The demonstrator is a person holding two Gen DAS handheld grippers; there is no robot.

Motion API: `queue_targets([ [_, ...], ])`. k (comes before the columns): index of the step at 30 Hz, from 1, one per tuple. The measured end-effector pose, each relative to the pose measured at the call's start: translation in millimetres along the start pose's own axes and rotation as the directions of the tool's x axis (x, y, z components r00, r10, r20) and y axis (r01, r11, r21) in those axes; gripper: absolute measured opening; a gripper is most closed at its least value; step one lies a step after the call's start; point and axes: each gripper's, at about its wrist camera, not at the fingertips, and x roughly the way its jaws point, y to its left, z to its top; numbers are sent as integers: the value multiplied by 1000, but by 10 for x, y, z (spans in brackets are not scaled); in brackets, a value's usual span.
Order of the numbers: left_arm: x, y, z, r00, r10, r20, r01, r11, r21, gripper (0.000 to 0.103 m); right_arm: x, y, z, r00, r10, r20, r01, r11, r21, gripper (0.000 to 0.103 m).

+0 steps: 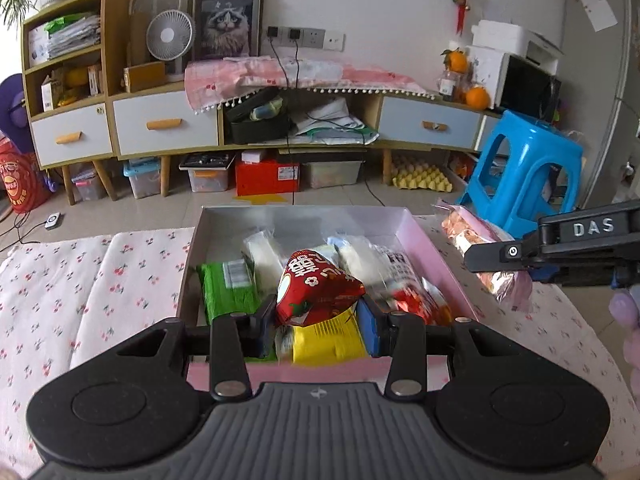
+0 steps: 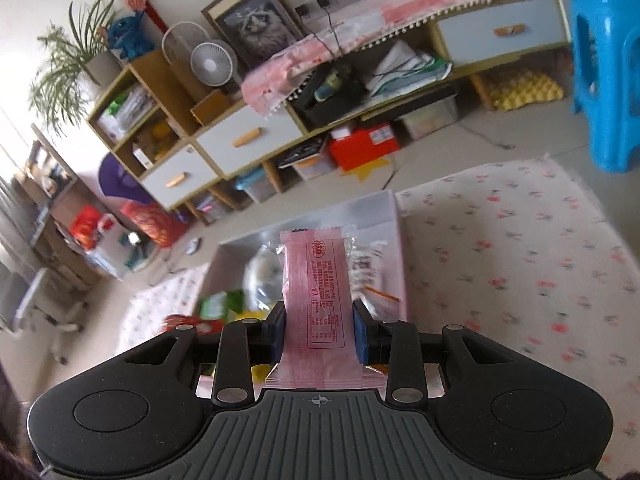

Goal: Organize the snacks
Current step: 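Carry red candy pack with left tool while right tool carries pink pastry over box, then open left tool in box while right tool releases pink pastry inside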

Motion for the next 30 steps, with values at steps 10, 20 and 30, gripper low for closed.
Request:
queue_targets([
  [10,468,123,213,998,-24,-50,19,994,-109,38,396,-216,140,1000,7,-23,-6,999,38,31],
  [20,765,0,311,991,12,-135,-16,1000,-25,39,640,-361,178,999,13,-35,-10,995,97,32],
  [30,803,-1,338,992,52,-117,-53,999,-7,60,683,-403,187,999,32,-35,-27,993,119,54],
])
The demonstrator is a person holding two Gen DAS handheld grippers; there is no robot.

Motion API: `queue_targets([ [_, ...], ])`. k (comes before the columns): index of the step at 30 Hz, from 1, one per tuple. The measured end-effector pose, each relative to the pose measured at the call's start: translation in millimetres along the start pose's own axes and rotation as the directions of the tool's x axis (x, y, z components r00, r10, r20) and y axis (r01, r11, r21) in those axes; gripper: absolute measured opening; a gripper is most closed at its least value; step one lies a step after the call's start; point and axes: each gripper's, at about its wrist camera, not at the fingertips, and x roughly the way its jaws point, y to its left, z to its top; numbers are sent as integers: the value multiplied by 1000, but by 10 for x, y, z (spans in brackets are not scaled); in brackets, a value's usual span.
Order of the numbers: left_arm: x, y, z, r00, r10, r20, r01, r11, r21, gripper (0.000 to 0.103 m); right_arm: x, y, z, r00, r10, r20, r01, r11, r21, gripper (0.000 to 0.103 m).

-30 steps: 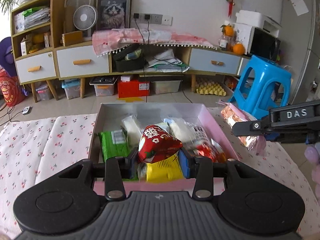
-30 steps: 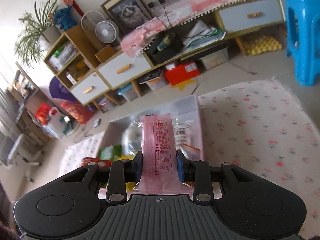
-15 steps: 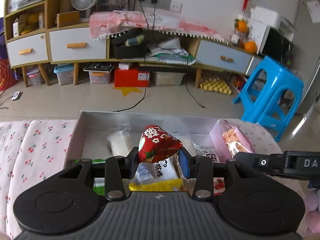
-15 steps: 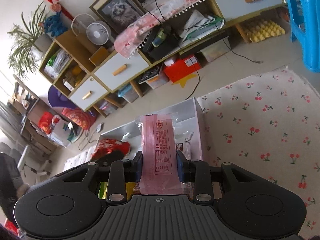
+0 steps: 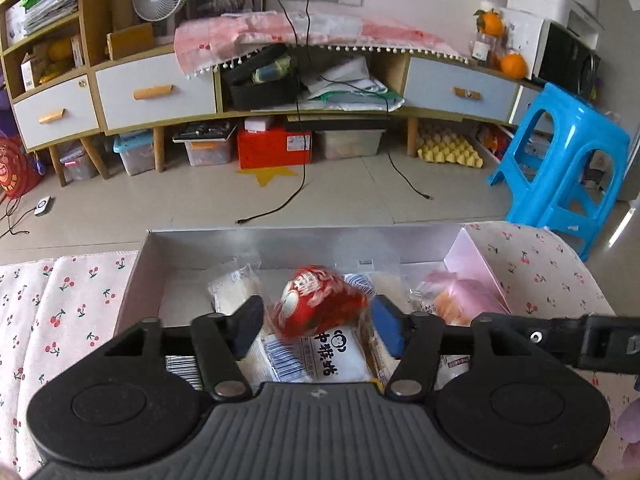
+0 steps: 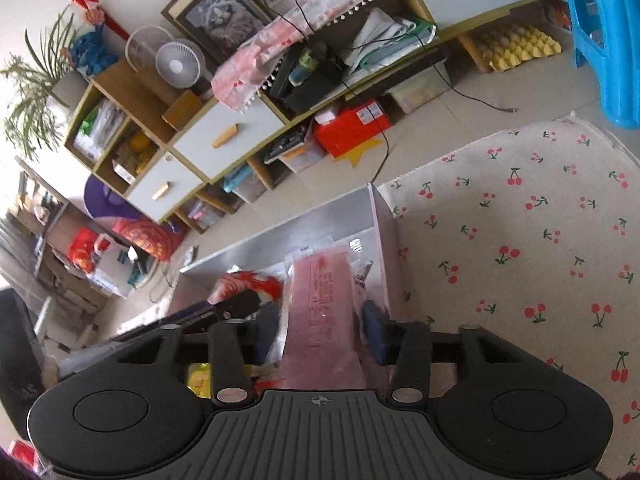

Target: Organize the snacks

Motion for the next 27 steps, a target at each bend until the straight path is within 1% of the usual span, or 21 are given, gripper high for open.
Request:
queue_targets([
  [2,-13,-5,10,1000,13,1,-13,1000,-1,63,-21,11,10,1000,5,3,-5,1000,0,55],
  [4,-56,-17,4,1000,26,5,-26,1000,1,69,-39,40,10,1000,5,4,-5,1000,-8,55],
  [7,-132,-30,-17,999,31,13,-31,1000,2,75,-83,111,1,1000,-7,4,7,999,-32,55],
  [9,-173,-28,-28,999,32,11,-32,999,3,79,-138,166,-14,1000,-28,12,28,998,-61,60],
  [10,-196,-27,-33,999,34,10,-34,999,2,83,-172,199,-24,999,-41,16,43,996,-79,61],
  [12,-248,-14,-48,999,40,12,-39,999,-14,87,-241,242,-40,998,-53,21,55,993,-102,63],
  [13,-283,-6,-60,999,40,9,-40,999,-25,88,-277,261,-47,998,-52,21,53,993,-106,64],
  [16,-407,1,-88,999,42,3,-41,999,-28,91,-406,310,-65,999,-45,26,47,994,-100,73],
  [20,-607,9,-154,997,81,-2,-81,996,-31,98,-595,339,-127,997,-65,38,68,993,-97,82],
  [22,-718,33,-207,995,102,-3,-102,994,-50,100,-677,373,-177,995,-91,40,95,989,-112,83],
  [27,-980,112,-333,993,114,-13,-115,984,-138,102,-830,529,-331,987,-158,35,162,970,-181,85],
])
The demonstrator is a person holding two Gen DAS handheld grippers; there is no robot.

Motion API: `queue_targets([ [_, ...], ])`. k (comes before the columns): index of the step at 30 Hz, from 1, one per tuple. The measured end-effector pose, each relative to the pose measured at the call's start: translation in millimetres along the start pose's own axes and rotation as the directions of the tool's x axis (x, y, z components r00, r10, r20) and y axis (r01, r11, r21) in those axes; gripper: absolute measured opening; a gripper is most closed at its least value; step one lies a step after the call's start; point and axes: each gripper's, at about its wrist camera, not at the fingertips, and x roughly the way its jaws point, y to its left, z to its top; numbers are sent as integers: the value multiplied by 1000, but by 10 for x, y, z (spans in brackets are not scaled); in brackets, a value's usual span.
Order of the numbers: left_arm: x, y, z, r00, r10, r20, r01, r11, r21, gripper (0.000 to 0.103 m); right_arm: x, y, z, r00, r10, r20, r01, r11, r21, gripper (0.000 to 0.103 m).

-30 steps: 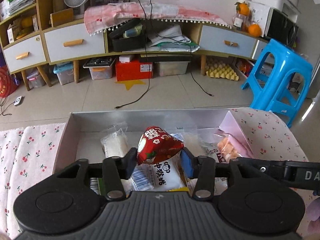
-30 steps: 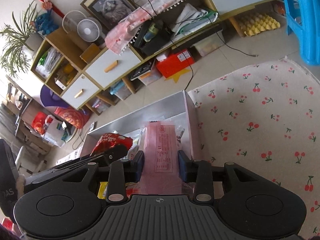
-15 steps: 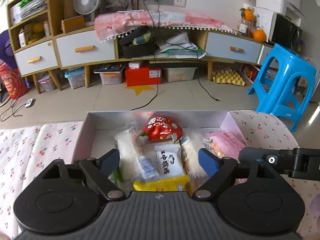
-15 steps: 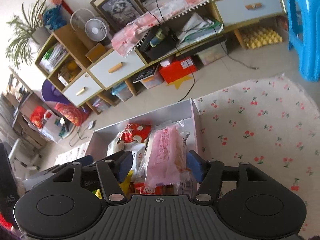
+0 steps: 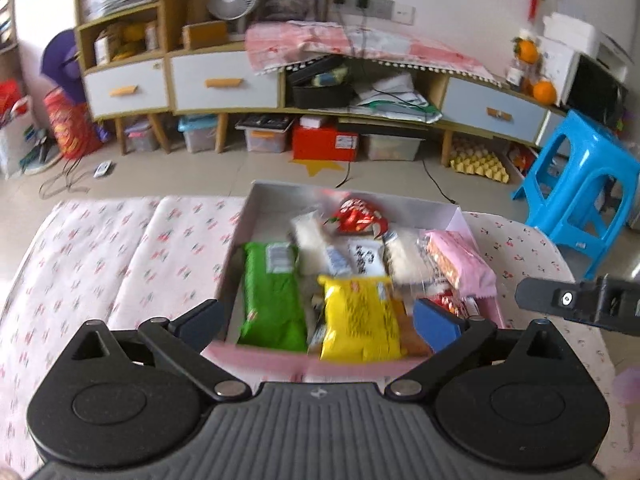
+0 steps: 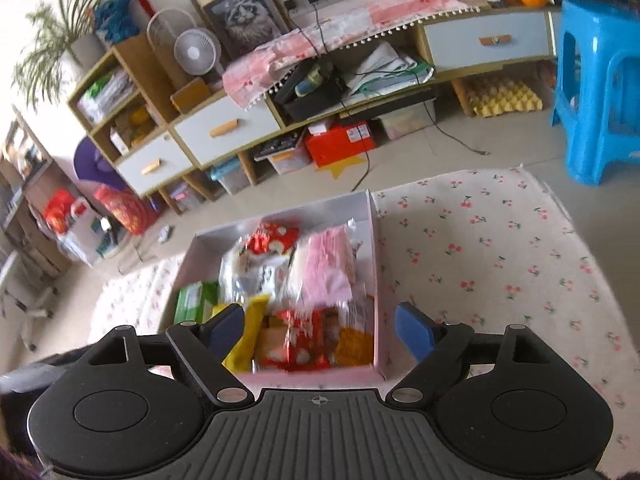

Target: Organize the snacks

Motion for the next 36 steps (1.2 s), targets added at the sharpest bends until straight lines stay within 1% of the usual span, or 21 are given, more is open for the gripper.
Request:
queue_targets([
  [3,-132,50,-105,999,33,-28,-34,998,-46,102,-94,132,-101,999,-32,-30,31,998,-47,85],
  [5,-211,50,-168,998,55,-43,-57,998,-29,102,-169,217,-178,998,-54,-42,51,996,-69,86],
  [7,-306,29,-217,996,86,-22,-86,996,-14,102,-235,271,-247,997,-68,-47,64,994,-85,89],
  [10,-380,-26,-215,994,108,-23,-107,993,44,102,-325,384,-347,994,-98,-42,92,987,-130,90],
  [12,-426,-32,-237,993,115,-20,-114,992,57,103,-359,437,-399,993,-113,-40,106,982,-155,91],
  [14,-438,-11,-283,992,119,-29,-117,992,55,103,-392,444,-444,993,-116,-35,109,982,-154,93],
  [15,-427,-3,-299,992,120,-39,-118,992,51,103,-399,428,-468,993,-114,-35,108,983,-145,96],
  [17,-412,8,-334,992,113,-62,-110,993,44,103,-392,371,-534,992,-120,-32,115,985,-129,96],
  [19,-400,-2,-373,990,113,-87,-109,993,48,103,-359,331,-580,988,-148,-47,141,982,-121,97],
  [21,-418,-13,-418,988,116,-105,-110,992,58,103,-329,308,-567,983,-167,-70,159,981,-112,97],
  [24,-430,-21,-439,986,109,-127,-103,993,53,103,-365,346,-534,984,-168,-54,160,979,-126,98],
  [27,-418,-25,-421,985,119,-122,-114,993,40,103,-382,419,-526,985,-172,-30,165,974,-155,100],
  [32,-424,-48,-456,980,165,-115,-159,986,56,103,-337,458,-525,983,-178,-33,170,970,-172,100],
  [36,-423,-49,-472,978,165,-127,-161,986,46,103,-322,428,-531,982,-183,-54,172,972,-161,100],
])
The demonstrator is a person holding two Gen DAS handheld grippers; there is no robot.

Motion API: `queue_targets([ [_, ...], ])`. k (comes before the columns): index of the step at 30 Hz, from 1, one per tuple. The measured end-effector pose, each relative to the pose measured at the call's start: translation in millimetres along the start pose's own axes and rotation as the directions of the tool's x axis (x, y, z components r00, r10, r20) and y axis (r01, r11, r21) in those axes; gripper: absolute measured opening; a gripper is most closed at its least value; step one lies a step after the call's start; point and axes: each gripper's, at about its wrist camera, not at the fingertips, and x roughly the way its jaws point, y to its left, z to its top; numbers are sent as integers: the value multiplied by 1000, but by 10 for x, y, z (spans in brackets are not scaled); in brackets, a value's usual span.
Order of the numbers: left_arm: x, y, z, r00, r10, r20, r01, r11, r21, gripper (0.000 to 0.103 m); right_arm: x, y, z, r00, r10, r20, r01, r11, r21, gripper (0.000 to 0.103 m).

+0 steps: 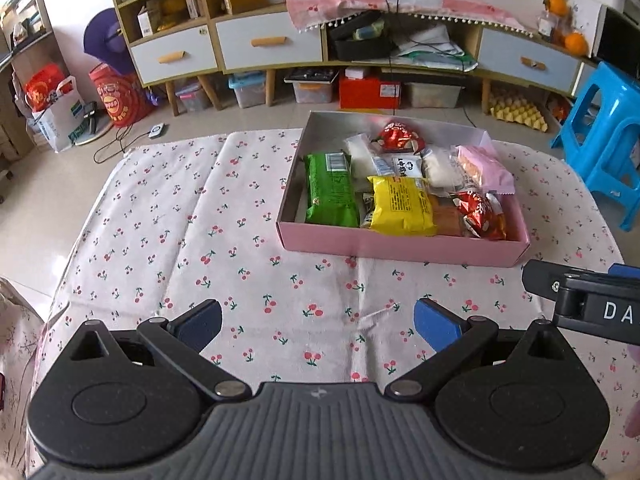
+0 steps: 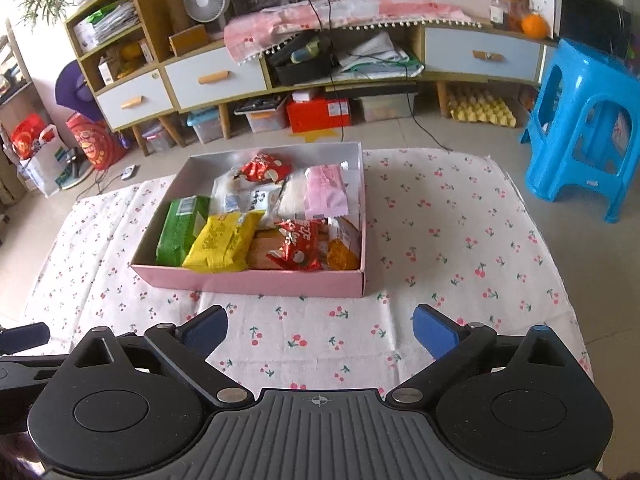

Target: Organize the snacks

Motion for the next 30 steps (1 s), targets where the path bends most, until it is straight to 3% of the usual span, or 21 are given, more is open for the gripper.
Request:
queue_targets([
  [10,-56,-70,-11,999,31,13,-31,999,32,103,-79,-76,4,999,-42,23,42,999,3,100],
  [30,-41,-41,1,999,33,-1,-33,999,17,103,-48,-36,-19,999,-38,11,38,999,-12,100],
])
